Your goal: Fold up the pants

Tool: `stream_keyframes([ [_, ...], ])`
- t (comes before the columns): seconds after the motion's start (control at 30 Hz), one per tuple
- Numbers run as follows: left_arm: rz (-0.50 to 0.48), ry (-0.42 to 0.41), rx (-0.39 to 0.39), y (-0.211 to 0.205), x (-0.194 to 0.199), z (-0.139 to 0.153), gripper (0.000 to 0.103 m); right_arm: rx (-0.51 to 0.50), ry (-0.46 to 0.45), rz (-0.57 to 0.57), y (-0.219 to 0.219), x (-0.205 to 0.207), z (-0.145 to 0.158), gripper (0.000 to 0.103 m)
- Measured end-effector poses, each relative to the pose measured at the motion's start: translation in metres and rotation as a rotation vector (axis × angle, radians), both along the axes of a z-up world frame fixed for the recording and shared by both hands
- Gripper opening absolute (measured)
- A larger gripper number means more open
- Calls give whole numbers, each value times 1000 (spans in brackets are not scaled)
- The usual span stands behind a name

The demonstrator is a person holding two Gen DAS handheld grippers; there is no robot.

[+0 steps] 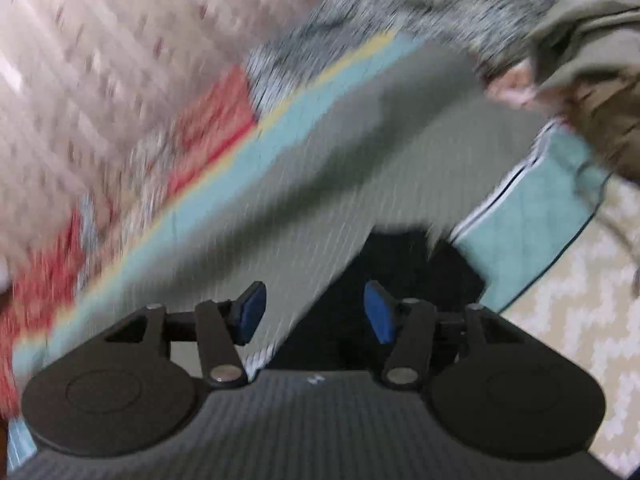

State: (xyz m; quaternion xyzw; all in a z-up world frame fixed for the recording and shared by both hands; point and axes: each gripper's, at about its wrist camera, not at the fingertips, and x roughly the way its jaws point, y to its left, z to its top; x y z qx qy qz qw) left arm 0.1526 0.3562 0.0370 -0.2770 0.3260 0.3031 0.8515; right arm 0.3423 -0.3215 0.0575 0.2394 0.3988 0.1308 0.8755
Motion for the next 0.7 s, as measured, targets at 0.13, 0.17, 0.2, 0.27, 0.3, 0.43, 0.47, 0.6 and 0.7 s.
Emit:
stream_keyframes([
  [0.13, -239, 31, 201, -39, 25, 16, 57, -41, -8, 153, 57, -7, 3, 58],
  [0.17, -335, 54, 280, -56, 33, 17, 58, -64, -11, 223, 77, -11, 1, 58],
  [0.2, -414, 76, 351, -72, 38, 16, 62, -79, -12, 292, 98, -18, 0, 58],
  [0.27, -548, 116, 485, -102, 47, 10, 74, -92, -19, 433, 142, -32, -3, 58],
  [0.3, -602, 128, 535, -115, 49, 7, 79, -101, -23, 505, 164, -40, -5, 58],
  [0.43, -728, 176, 598, -139, 57, -8, 79, -178, -59, 799, 260, -75, -23, 58],
  [0.47, -744, 188, 610, -140, 57, -12, 79, -202, -67, 865, 282, -83, -29, 58],
  [0.6, -795, 273, 619, -137, 60, -36, 49, -338, -75, 977, 349, -95, -55, 59],
  [0.7, -813, 281, 670, -145, 61, -44, 19, -424, -68, 957, 368, -97, -76, 49],
])
